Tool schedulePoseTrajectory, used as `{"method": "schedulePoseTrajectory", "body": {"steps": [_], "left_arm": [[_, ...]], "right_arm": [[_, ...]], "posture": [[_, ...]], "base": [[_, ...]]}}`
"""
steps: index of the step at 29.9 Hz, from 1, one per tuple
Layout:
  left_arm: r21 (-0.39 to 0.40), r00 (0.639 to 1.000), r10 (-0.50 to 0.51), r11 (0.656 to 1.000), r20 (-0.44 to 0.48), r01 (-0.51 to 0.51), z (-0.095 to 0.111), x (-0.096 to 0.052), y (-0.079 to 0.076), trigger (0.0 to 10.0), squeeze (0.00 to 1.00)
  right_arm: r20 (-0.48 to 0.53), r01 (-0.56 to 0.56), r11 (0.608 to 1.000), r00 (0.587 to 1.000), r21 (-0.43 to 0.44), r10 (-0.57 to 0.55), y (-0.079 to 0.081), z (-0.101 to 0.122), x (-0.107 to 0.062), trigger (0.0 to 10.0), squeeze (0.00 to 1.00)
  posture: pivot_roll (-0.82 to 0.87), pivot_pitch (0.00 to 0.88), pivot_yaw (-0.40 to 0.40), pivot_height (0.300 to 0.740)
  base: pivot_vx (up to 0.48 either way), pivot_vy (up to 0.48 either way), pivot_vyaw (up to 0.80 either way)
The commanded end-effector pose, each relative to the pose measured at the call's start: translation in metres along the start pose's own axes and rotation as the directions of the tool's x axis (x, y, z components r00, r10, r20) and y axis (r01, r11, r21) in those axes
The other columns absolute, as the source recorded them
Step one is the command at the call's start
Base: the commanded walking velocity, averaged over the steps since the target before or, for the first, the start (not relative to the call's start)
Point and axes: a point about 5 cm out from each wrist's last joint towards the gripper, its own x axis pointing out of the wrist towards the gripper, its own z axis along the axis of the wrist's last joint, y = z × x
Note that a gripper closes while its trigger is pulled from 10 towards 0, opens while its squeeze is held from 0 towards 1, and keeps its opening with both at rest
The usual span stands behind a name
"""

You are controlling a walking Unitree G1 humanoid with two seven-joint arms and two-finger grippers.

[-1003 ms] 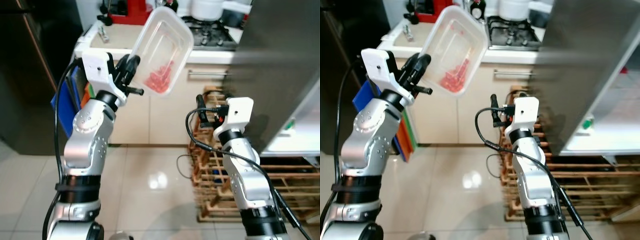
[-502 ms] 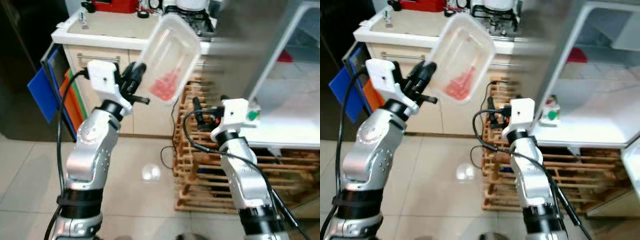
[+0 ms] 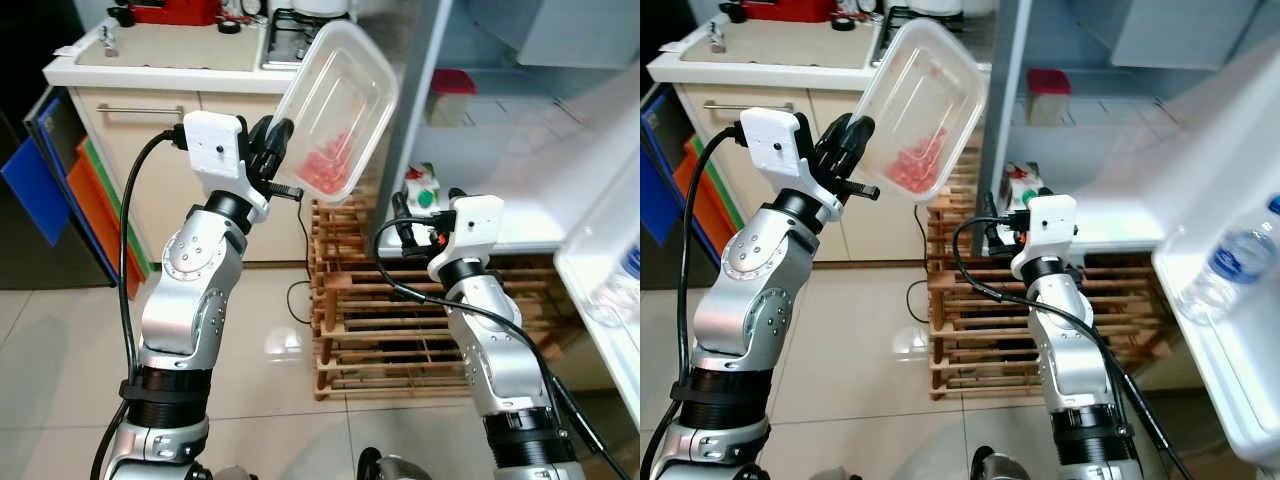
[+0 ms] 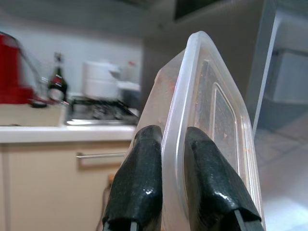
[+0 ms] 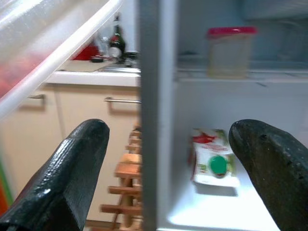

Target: Restocking fridge

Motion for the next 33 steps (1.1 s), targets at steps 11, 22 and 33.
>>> {"method": "schedulePoseTrajectory", "body": {"steps": [11,22,33], "left_arm": [[0.026,1.000,-0.016,1.000,0.005,0.016,-0.001,0.003,-0.003,10.0,0.00],[0.031,1.000,-0.020,0.999,-0.004,0.020,-0.003,0.004,-0.006,10.0,0.00],[0.072,0.998,-0.066,0.995,0.022,0.065,0.000,0.005,-0.012,10.0,0.00]], "right_arm": [[0.014,-0.003,1.000,1.000,-0.007,0.003,0.000,0.005,0.000,10.0,0.00],[0.011,-0.002,1.000,1.000,-0.012,0.002,-0.001,0.005,0.001,10.0,0.00],[0.017,-0.009,1.000,1.000,-0.017,0.009,-0.001,0.006,0.003,10.0,0.00]], "posture": [[-0.01,0.000,-0.032,0.740],[-0.01,0.000,-0.034,0.740],[-0.01,0.000,-0.032,0.740]], "base": [[0.000,0.000,0.00],[0.239,-0.180,0.00],[0.271,-0.333,0.00]]}}
